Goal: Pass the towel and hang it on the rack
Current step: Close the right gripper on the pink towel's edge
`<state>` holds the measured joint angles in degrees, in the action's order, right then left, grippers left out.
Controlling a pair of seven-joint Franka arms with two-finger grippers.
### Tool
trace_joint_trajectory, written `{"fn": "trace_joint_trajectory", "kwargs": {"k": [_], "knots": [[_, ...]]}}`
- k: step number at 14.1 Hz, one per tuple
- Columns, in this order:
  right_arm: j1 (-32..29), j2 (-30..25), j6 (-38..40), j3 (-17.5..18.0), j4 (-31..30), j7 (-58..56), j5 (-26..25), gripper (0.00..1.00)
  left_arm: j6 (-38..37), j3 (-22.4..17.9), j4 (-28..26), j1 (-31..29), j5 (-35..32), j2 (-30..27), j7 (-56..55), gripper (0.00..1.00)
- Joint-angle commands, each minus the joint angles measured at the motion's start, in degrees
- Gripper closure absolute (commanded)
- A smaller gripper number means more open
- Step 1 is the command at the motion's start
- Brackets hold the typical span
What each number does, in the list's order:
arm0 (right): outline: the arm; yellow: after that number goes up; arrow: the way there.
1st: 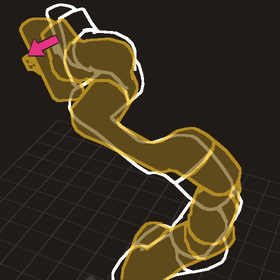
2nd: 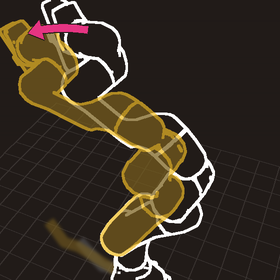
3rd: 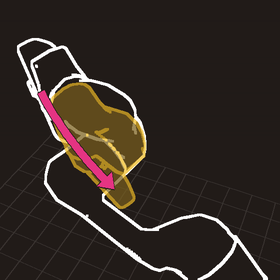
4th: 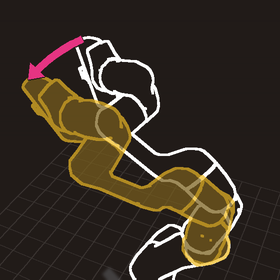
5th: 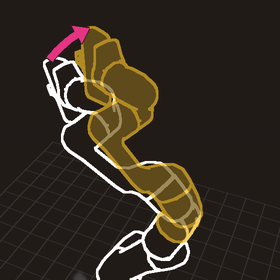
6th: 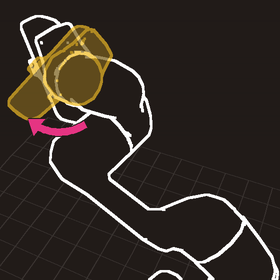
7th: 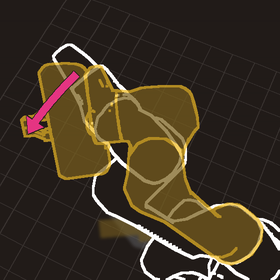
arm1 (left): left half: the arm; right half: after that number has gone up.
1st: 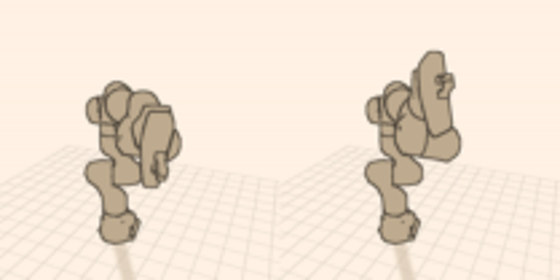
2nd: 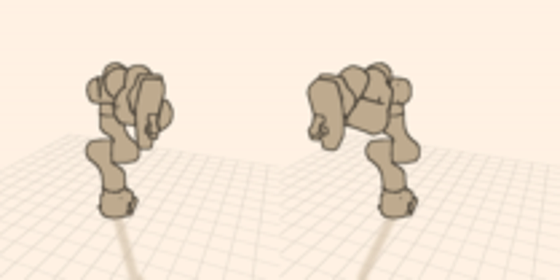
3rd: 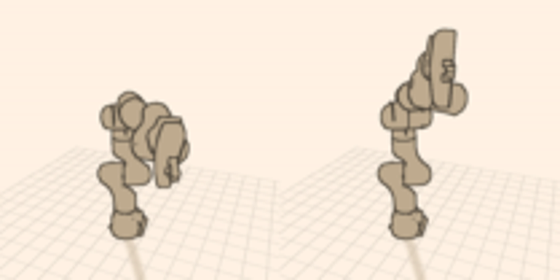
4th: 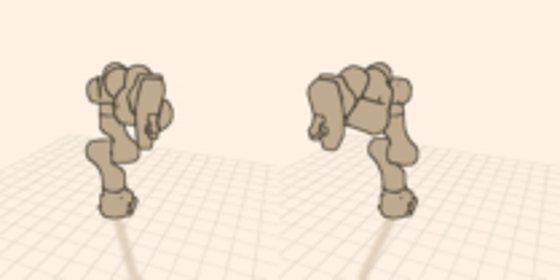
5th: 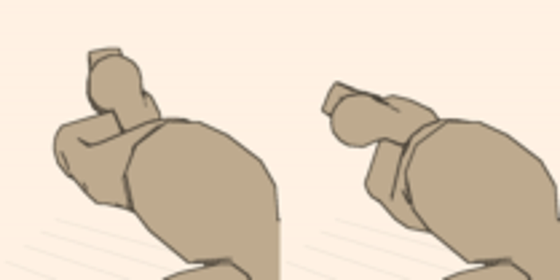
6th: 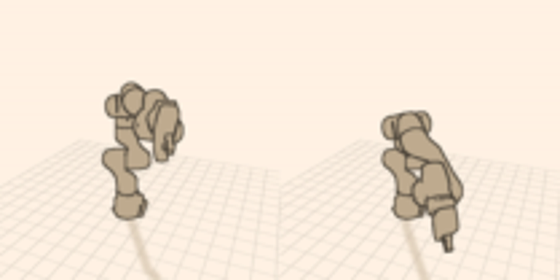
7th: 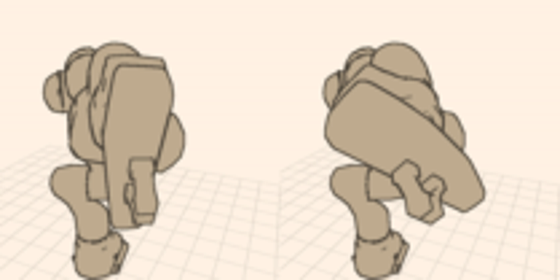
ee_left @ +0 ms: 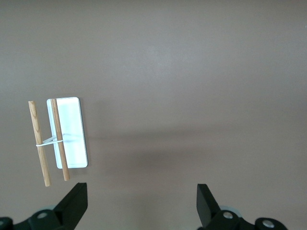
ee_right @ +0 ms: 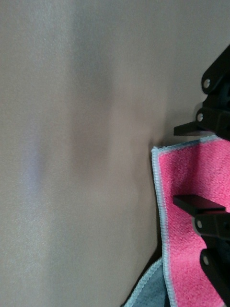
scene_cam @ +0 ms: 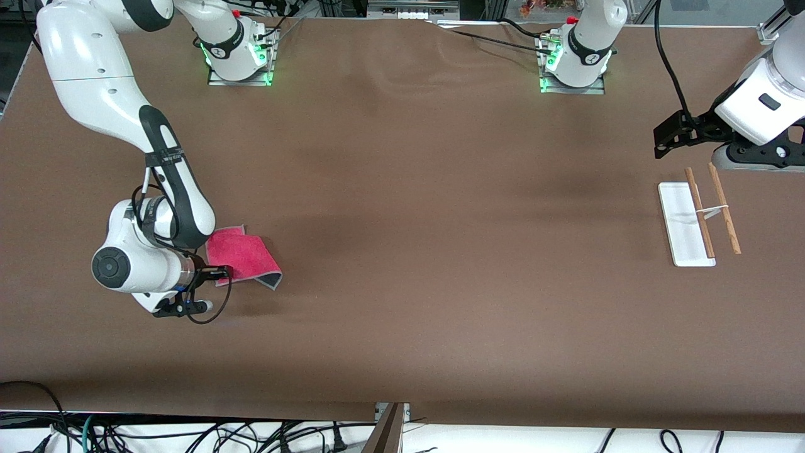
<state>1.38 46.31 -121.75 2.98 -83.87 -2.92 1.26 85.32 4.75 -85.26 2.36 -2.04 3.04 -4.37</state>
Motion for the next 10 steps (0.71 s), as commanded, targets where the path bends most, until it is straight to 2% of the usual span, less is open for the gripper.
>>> {"fn": "trace_joint_trajectory", "kwargs": {"k": [1, 6, 10], "knots": [[-0.4, 0.0, -0.8, 0.4, -0.7, -1.0, 0.9, 0.55, -0.2, -0.2, -0.6, 0.5, 0.2, -0.9, -0.8, 0.00], [-0.4, -0.4, -0.1, 0.4, -0.4, -1.1, 0.9, 1.00, -0.2, -0.3, -0.5, 0.5, 0.2, -0.9, -0.8, 0.00], [-0.3, -0.9, 0.0, 0.5, -0.2, -1.1, 0.9, 1.00, -0.2, -0.2, -0.5, 0.5, 0.2, -0.9, -0.8, 0.00]]}}
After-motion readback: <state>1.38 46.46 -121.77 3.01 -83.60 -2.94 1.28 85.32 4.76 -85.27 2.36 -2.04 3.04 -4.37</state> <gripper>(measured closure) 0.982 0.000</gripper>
